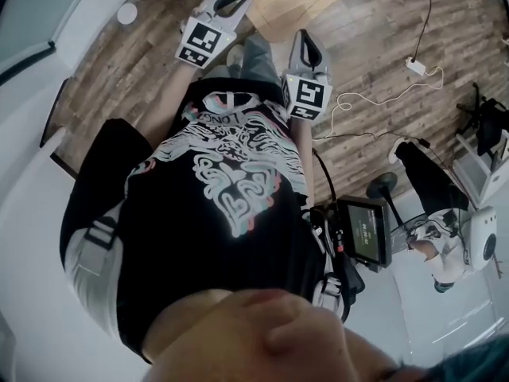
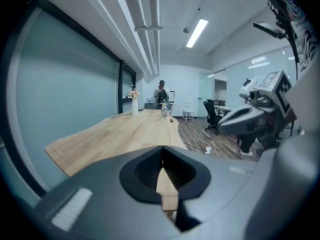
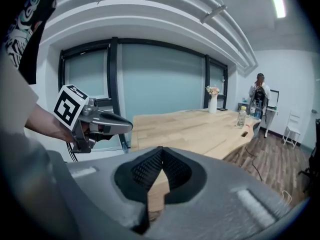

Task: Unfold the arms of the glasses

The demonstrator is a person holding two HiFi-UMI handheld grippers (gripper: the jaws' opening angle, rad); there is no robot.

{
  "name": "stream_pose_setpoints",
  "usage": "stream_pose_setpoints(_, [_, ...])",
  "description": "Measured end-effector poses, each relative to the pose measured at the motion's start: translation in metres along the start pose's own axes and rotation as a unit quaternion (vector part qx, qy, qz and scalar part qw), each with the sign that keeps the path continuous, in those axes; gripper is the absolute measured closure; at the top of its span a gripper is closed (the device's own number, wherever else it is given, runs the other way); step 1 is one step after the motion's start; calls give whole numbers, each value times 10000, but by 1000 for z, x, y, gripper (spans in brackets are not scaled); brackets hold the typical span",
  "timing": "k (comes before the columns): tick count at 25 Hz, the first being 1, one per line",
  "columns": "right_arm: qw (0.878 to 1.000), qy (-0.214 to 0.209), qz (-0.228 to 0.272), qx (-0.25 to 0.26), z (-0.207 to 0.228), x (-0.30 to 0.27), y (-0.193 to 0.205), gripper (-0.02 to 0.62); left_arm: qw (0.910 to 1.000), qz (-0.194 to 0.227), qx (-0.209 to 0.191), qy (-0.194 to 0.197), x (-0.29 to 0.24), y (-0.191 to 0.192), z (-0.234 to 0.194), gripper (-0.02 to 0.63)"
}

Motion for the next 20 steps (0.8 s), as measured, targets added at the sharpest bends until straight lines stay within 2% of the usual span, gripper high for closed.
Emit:
stream_pose_setpoints(4, [9996, -189, -176, 104, 17, -37, 4, 595, 9999, -134, 21, -82, -30, 4, -20, 617])
stream_pose_setpoints(7, [9988, -336, -314, 157, 30, -67, 6, 595, 9995, -304, -61, -41, -59, 8, -37, 617])
stream_pose_setpoints(14, [9953, -672, -534, 459, 51, -131, 8, 595, 9984, -555, 39, 35, -105, 19, -63, 617])
stream_pose_setpoints(20, [9876, -1075, -909, 701, 87, -210, 33, 595, 9954, -939, 157, 85, -173, 49, -96, 617])
Point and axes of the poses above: the fingertips, and each gripper's own axes: x backward along the fingers, z to its right, y out of its underside, the point moved 8 cm from there along x, backward along the fingers, and after that the axes turned 7 degrees about z, right-handed, at the moved point
